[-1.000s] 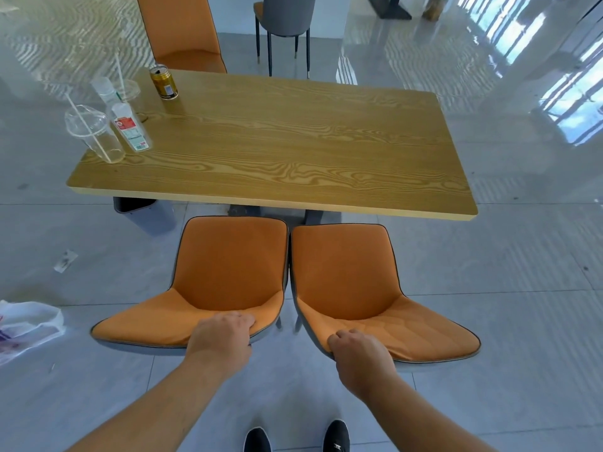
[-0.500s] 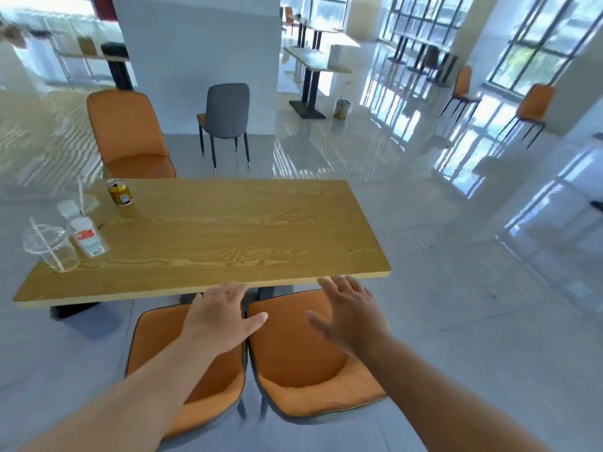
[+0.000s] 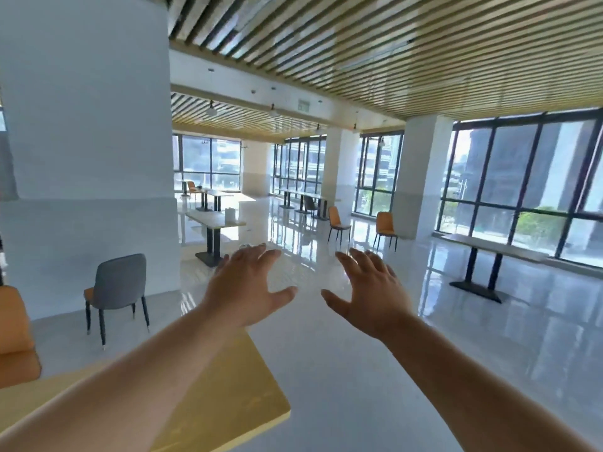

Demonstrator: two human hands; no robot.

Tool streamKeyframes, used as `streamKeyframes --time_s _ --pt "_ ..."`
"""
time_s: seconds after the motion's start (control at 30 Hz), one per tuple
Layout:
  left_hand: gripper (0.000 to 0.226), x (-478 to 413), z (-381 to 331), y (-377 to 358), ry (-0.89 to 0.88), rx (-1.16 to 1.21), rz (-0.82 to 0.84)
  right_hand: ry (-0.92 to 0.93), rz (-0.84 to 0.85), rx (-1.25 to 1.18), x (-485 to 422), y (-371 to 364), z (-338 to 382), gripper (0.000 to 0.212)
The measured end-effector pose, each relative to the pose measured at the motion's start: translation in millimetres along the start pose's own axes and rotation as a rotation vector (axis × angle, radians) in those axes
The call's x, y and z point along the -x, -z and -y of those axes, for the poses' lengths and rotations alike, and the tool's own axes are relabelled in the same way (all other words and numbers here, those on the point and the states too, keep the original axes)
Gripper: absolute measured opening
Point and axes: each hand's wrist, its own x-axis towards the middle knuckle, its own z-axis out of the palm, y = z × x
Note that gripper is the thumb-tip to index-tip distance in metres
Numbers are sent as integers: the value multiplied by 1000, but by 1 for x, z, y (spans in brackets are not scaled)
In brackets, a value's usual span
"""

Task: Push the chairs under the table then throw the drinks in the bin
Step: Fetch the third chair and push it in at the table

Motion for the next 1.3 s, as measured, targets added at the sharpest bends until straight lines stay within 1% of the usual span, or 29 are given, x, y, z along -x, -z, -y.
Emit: streamKeyframes --time_s 0.17,0.3,0.43,0.6,0.83,0.97,1.1,1.3 --pt "90 -50 -111 6 -132 26 -88 -37 -129 104 10 79 -100 87" --pt "92 -78 -179 -11 -188 26 -71 -67 -180 168 26 116 -169 82" --pt "89 -97 -234 -40 -228 43 -92 -85 -202 191 45 122 -225 78" --pt "91 -117 -289 -87 -250 51 -48 -131 -146 224 59 106 -282 80" --pt "89 -166 -325 -147 -273 53 -24 -165 -115 205 45 74 -345 79" --pt "90 -211 -330 -190 -281 94 -32 -205 -48 218 21 40 -381 85" --pt "90 -271 -330 -240 -314 116 -35 -226 -12 259 -18 2 -423 87" --pt "89 -382 -324 -315 -330 171 -4 -264 19 301 -102 -39 -490 89"
